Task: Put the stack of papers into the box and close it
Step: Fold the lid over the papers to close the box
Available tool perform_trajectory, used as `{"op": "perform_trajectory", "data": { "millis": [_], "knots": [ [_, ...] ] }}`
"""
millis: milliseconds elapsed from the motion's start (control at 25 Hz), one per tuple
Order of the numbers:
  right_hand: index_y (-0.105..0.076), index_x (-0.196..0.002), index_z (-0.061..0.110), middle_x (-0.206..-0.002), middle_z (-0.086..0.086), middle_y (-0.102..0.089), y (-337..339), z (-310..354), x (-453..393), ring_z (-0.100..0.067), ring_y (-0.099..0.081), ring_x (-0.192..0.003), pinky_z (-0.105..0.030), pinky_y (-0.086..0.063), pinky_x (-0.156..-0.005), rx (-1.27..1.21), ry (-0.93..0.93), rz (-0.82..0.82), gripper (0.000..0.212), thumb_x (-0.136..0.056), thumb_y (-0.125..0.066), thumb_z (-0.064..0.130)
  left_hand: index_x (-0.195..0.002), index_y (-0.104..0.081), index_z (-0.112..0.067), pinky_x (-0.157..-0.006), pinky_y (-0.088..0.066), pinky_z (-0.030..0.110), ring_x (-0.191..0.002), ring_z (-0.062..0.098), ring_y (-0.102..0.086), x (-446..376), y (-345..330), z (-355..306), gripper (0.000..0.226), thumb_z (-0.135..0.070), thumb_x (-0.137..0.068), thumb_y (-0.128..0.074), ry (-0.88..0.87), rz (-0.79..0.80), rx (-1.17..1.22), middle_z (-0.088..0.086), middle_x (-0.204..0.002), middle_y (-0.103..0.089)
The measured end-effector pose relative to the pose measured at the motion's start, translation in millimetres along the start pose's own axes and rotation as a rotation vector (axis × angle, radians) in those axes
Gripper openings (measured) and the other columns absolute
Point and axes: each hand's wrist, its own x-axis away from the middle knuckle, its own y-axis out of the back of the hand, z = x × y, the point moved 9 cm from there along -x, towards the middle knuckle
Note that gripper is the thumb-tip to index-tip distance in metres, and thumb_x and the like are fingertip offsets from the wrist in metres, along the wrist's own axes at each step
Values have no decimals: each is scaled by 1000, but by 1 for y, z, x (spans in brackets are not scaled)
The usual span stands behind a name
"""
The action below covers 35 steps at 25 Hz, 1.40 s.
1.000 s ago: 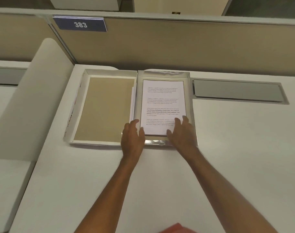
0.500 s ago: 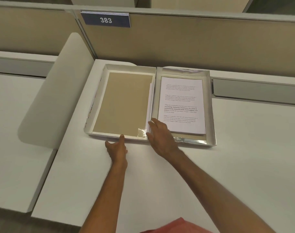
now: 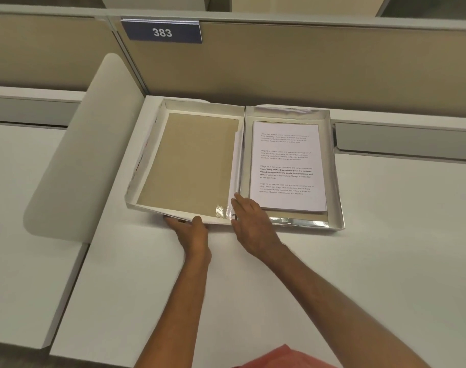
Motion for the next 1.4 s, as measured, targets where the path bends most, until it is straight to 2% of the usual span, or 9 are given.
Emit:
{"op": "perform_trajectory", "data": {
  "millis": [200, 360, 560, 760, 920, 1040, 1160, 1240, 1400],
  "knots": [
    [-47, -152, 5, -167, -13, -36, -8, -1, 6, -40, -42, -147, -52, -41, -118, -48, 15, 59, 51, -103, -51, 16, -156, -28, -26, -92, -58, 31, -108, 12, -66, 35, 1, -17, 80, 3, -89, -62, -217, -12, -57, -3, -132, -57],
    [-53, -149, 12, -164, -8, -43, 10, -15, 14, -28, -41, -148, -43, -32, -123, -343, -38, -6, 45, -107, -46, 23, -132, -46, -20, -100, -57, 39, -108, 12, -62, 55, -19, -20, 54, -1, -88, -71, -399, 116, -239, -1, -123, -60],
    [-68, -128, 23, -132, 6, -65, 60, -64, 32, -12, -65, -114, -35, -54, -97, -876, -388, -213, 27, -105, -56, 19, -141, -49, -19, -101, -52, 30, -123, 17, -58, 74, -48, -12, 62, -15, -86, -78, -568, 302, -529, -2, -137, -59],
    [-73, -114, 22, -106, 2, -76, 117, -116, 61, -21, -72, -97, -42, -59, -85, -1345, -661, -459, 26, -103, -50, 28, -152, -44, -17, -108, -49, 36, -139, 22, -48, 91, -80, -4, 77, -27, -85, -81, -785, 390, -845, 0, -155, -49],
    [-72, -123, 20, -116, -3, -73, 127, -169, 87, -22, -68, -97, -29, -59, -64, -1493, -804, -625, 29, -103, -51, 20, -158, -37, -19, -120, -35, 38, -153, 22, -29, 80, -87, 21, 84, -33, -87, -80, -743, 509, -967, 2, -168, -27],
    [-71, -124, 20, -114, -8, -69, 115, -195, 98, -27, -61, -91, -29, -50, -60, -1405, -879, -525, 29, -101, -55, 25, -159, -31, -18, -116, -36, 29, -154, 22, -22, 59, -79, 30, 92, -26, -84, -84, -487, 521, -876, 3, -169, -19],
    [-68, -128, 13, -104, -2, -68, 103, -202, 101, -24, -61, -92, -37, -52, -73, -1253, -859, -400, 39, -101, -57, 40, -151, -34, -27, -97, -41, 9, -131, 12, -49, 48, -80, 26, 90, -15, -79, -86, -256, 584, -715, -13, -145, -48],
    [-68, -130, 16, -108, 3, -70, 97, -204, 103, -20, -62, -98, -35, -53, -84, -1199, -847, -376, 40, -99, -60, 41, -136, -41, -39, -86, -52, 19, -112, 8, -62, 44, -80, 22, 78, -14, -77, -86, -235, 590, -664, -21, -123, -61],
    [-72, -126, 26, -127, 1, -74, 85, -214, 109, -19, -67, -113, -41, -51, -105, -1174, -846, -324, 40, -92, -67, 47, -155, -36, -36, -104, -52, 32, -127, 10, -56, 37, -81, 14, 91, -11, -82, -83, -219, 611, -629, -15, -142, -57]
  ]
}}
